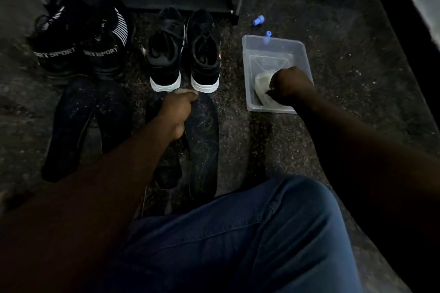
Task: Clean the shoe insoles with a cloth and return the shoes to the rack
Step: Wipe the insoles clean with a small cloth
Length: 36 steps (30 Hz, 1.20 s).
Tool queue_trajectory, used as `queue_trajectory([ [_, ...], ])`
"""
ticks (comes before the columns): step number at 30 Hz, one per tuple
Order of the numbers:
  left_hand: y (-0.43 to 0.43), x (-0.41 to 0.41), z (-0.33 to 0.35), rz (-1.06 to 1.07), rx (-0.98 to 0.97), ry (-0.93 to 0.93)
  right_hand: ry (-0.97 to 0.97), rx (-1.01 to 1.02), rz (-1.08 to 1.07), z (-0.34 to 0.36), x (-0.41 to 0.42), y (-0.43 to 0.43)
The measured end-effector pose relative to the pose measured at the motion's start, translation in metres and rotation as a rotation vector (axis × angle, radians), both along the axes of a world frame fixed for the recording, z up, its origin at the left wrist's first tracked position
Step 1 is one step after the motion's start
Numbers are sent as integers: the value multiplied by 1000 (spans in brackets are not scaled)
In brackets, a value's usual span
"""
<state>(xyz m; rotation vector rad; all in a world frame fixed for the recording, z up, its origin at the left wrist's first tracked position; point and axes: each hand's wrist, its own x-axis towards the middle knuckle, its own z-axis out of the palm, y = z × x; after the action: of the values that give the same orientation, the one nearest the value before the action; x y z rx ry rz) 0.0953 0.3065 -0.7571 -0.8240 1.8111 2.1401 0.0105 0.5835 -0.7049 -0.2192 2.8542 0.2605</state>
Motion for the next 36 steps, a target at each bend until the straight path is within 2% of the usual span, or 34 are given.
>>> queue_trajectory([
  [6, 0, 5, 3, 40, 158, -31, 6, 13, -63, 0, 9, -11],
  [9, -4, 8, 6, 57, 233, -48, 178, -99, -104, 3, 22, -12],
  [12, -12, 12, 16, 68, 240, -47, 433, -425, -179, 17, 40, -22],
  [14, -18, 15, 25, 43, 228, -52, 466, -670, -244, 31, 56, -39],
  [17, -26, 23, 42, 16, 202, -54, 301, -1104, -336, 46, 85, -76],
  [19, -27, 30, 53, 23, 208, -35, 166, -1291, -331, 49, 105, -103],
  [24, -39, 61, 85, 14, 318, 14, 114, -1322, -347, 53, 147, -160],
  [28, -59, 94, 114, -136, 458, 40, 133, -1372, -390, 67, 169, -188],
  [30, -70, 104, 122, -153, 488, 81, 141, -1349, -317, 77, 177, -199],
  [33, -83, 117, 129, -136, 484, 107, 211, -1209, -144, 85, 189, -216],
  [36, -91, 125, 129, -135, 471, 126, 294, -1150, -87, 88, 199, -226],
])
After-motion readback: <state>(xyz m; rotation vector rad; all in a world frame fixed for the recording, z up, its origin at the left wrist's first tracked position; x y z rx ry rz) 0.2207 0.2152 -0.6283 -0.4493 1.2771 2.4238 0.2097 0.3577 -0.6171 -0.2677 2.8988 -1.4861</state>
